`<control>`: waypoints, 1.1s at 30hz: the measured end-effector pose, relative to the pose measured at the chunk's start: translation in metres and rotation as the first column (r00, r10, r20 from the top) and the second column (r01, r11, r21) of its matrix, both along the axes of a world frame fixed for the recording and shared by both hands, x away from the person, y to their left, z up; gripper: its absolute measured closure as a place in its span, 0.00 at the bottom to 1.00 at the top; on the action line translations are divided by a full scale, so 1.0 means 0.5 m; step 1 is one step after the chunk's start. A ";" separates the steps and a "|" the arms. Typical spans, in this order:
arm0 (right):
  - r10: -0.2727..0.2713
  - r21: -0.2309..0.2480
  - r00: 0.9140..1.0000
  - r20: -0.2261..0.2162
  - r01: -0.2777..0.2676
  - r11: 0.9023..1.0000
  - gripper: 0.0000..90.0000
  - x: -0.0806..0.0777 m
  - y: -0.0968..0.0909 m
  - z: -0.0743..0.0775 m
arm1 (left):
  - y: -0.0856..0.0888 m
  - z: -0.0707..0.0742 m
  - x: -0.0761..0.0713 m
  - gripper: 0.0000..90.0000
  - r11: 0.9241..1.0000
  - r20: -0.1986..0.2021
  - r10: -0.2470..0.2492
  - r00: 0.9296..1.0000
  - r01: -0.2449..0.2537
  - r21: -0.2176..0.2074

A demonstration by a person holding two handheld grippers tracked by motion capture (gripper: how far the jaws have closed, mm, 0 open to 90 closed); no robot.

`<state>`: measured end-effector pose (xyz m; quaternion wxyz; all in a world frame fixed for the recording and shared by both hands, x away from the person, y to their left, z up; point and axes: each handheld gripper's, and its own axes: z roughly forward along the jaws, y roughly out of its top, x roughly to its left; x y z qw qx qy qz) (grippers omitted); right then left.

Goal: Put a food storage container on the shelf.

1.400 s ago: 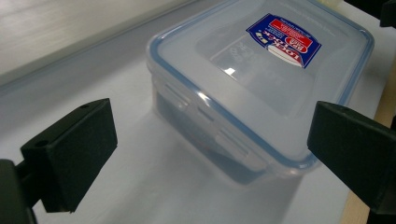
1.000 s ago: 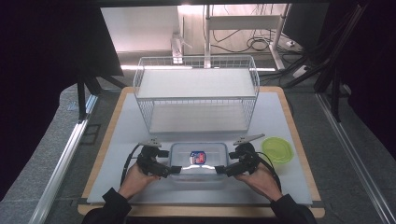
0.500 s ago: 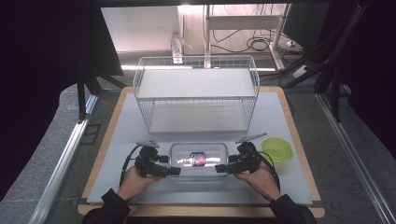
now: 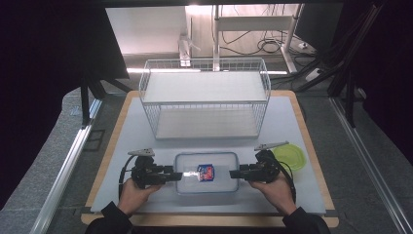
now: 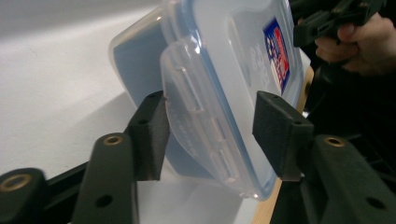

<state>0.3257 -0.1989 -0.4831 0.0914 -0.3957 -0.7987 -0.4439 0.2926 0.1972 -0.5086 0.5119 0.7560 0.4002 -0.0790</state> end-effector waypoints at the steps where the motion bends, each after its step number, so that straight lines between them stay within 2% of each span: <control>1: -0.006 -0.002 1.000 0.015 0.006 1.000 0.56 -0.004 0.002 0.002 | 0.000 0.003 0.000 0.56 1.000 0.006 0.004 1.000 -0.004 0.006; 4: -0.013 -0.034 0.999 0.049 0.015 0.999 0.58 -0.013 0.008 0.010 | 0.000 0.010 0.007 0.57 1.000 0.003 0.008 1.000 -0.008 0.016; 8: -0.021 -0.013 0.999 0.047 0.022 1.000 0.60 -0.012 0.003 0.010 | 0.001 0.018 0.015 0.59 1.000 0.007 -0.001 1.000 0.001 0.019; 10: -0.038 0.001 0.998 0.046 0.038 0.999 0.60 -0.013 0.003 0.008 | 0.000 0.023 0.013 0.59 1.000 0.019 0.012 1.000 -0.013 0.025; 13: -0.051 0.020 0.997 0.057 0.050 0.999 0.60 -0.015 0.006 0.010 | 0.006 0.030 0.012 0.59 1.000 0.022 0.029 0.999 -0.029 0.001; 19: -0.068 0.054 0.990 0.121 0.062 0.997 0.61 -0.016 -0.001 0.043 | -0.001 0.046 0.021 0.59 1.000 0.046 0.022 0.999 -0.021 -0.016; 27: -0.081 0.074 0.987 0.141 0.071 0.995 0.61 0.001 -0.014 0.063 | -0.009 0.071 0.039 0.59 1.000 0.073 0.023 0.997 -0.022 -0.009; 33: -0.081 0.086 0.983 0.165 0.068 0.994 0.61 0.019 -0.008 0.092 | -0.007 0.112 0.054 0.58 0.999 0.106 0.037 0.994 -0.038 0.008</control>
